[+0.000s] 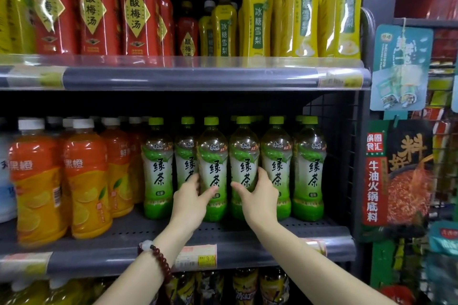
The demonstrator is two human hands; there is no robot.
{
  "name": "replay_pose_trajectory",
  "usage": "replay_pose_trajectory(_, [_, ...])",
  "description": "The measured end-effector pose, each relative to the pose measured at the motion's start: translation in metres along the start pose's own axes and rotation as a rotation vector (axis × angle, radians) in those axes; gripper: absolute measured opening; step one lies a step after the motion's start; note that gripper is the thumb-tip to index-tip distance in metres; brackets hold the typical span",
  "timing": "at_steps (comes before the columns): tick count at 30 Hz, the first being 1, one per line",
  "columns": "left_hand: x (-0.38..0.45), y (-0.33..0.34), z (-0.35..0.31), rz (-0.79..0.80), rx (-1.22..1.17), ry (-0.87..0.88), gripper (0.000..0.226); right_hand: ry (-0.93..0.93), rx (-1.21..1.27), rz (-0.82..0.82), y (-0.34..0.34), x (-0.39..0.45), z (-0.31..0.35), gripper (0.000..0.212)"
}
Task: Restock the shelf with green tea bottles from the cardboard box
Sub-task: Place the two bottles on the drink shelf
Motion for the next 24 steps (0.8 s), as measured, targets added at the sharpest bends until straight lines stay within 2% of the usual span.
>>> replay_pose_trajectory(5, [0.003, 0.002, 0.001, 0.017, 0.003, 0.015, 0.068, -0.048, -0.018, 0.024, -0.005, -0.007, 0.002, 0.062])
replay_pose_trajectory(10, [0.000, 0.000, 0.000, -0.008, 0.044, 0.051, 0.065, -0.035, -0.057, 0.052, -0.003, -0.006, 0.001, 0.068])
replay_pose_trajectory(17, [0.000, -0.007, -0.016, -0.072, 0.378, 0.129, 0.060, -0.080, -0.185, 0.034, -0.004, -0.005, 0.002, 0.075])
replay_pose_trajectory(24, [-0.005, -0.012, -0.013, -0.142, 0.288, 0.136, 0.054, -0.031, -0.071, 0.075, -0.006, -0.004, -0.005, 0.065])
Point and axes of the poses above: each hand's wrist, its own x-axis towards the middle knuckle, its own y-axis out of the palm, z = x × y, the point moved 8 cm from there along x, towards the middle knuckle, and after that the axes turned 4 degrees about x, right-handed, at the moved point
